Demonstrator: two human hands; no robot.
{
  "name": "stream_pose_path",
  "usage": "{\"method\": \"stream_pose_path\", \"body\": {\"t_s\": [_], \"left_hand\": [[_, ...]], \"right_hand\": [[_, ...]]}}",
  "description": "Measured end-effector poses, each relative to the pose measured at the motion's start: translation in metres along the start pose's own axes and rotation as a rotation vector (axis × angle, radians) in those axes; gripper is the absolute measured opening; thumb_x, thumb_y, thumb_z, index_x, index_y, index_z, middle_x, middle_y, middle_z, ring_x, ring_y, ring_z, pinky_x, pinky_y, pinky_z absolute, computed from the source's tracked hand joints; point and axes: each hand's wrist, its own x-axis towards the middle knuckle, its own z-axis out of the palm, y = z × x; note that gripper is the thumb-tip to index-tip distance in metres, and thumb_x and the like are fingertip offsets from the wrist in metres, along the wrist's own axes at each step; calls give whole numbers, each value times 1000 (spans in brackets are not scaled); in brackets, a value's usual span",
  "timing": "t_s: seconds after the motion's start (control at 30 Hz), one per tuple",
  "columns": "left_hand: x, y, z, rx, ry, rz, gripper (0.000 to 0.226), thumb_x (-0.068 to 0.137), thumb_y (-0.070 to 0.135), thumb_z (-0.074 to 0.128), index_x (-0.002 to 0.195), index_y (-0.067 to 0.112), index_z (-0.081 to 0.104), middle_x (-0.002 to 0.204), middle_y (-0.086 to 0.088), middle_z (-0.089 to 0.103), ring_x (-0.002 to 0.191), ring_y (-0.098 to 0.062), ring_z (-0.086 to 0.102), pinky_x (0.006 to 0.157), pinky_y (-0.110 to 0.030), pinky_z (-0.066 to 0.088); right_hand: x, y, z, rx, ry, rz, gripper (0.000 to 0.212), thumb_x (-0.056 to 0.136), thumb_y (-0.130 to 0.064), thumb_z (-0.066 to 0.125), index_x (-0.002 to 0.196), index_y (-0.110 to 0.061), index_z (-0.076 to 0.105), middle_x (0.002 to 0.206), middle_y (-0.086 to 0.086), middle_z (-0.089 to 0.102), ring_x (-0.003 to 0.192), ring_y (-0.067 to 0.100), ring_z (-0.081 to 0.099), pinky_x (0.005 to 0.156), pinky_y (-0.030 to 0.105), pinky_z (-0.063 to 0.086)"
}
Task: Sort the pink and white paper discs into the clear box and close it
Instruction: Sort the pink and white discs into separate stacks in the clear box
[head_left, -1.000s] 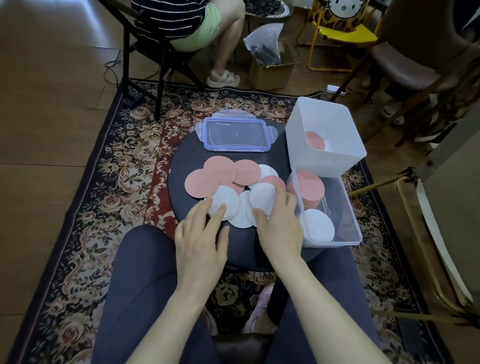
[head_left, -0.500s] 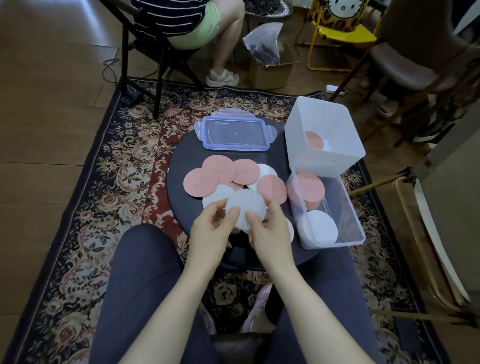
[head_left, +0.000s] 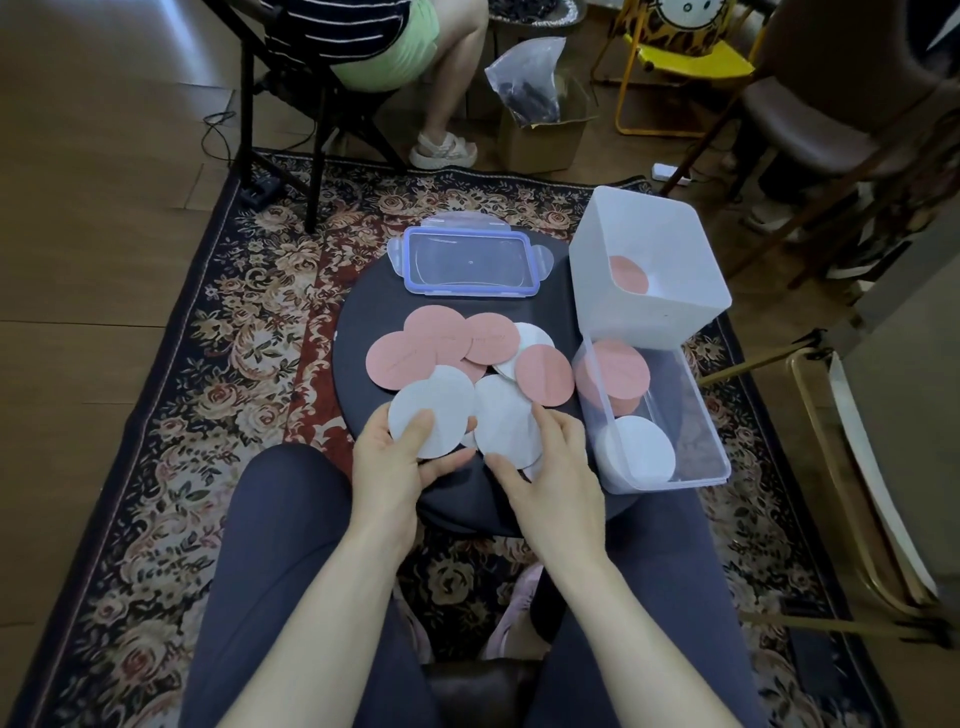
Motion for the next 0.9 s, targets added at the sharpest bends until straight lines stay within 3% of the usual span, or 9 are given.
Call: {"method": "stream_pose_path", "body": {"t_s": [0.1,0.2,0.3,0.4,0.53,0.67,0.77,0.9], "left_hand": [[0,-1,-1,7,-14,-1,23,98,2,48,117,10,57,119,-12,67,95,-31,71,82,-45,59],[0,-1,0,10,-21,1,25,97,-1,48,118,9,56,121,-13,66,94,-30,72,81,-42,59],[1,-1,0,-2,-14,14,30,96,-4,47,120,12,56,121,-11,65,90,-29,73,74,-36,60],[1,-2,-1,-19,-21,19,34,96,-5,47,124,13,56,123,-10,64,93,-29,72,75,-37,60],[1,-3,-2,-24,-1,28,35,95,-3,48,125,13,56,125,-10,63,99,-28,70,79,-44,59],[-1,-4,-2,30,-36,44,30,97,3,50,124,15,57,120,-6,66,101,-19,69,72,-36,59],[-2,-3,-3,48,-81,35,23,97,15,53,119,18,59,115,-4,69,101,-20,68,69,-33,58],[-3,-1,-5,92,-118,18,39,92,6,60,129,16,54,120,-6,66,100,-24,69,65,-31,58]], "right_hand": [[2,-3,0,-32,-22,7,65,86,-35,63,142,-29,31,135,-13,32,110,17,53,78,35,44],[3,-5,-1,58,11,37,67,80,-28,71,137,-30,36,123,-11,32,96,16,53,74,33,41],[3,-4,1,183,62,23,43,87,-14,60,125,-25,46,116,-8,37,91,13,47,73,30,37],[1,-4,2,315,142,10,15,94,-14,51,99,-28,52,101,-11,49,82,11,49,71,25,35],[-3,-8,-3,542,240,77,12,96,-23,52,86,-27,51,85,-12,59,74,1,54,69,19,41],[-4,-12,-1,687,126,168,8,95,-26,55,88,-22,53,65,-7,60,51,1,51,59,24,39],[-2,-15,5,676,43,225,11,94,-30,55,94,-19,54,50,-9,55,45,0,45,56,23,35],[-5,-15,10,642,-31,215,1,94,-30,54,95,-30,55,66,-11,65,55,1,50,64,27,39]]}}
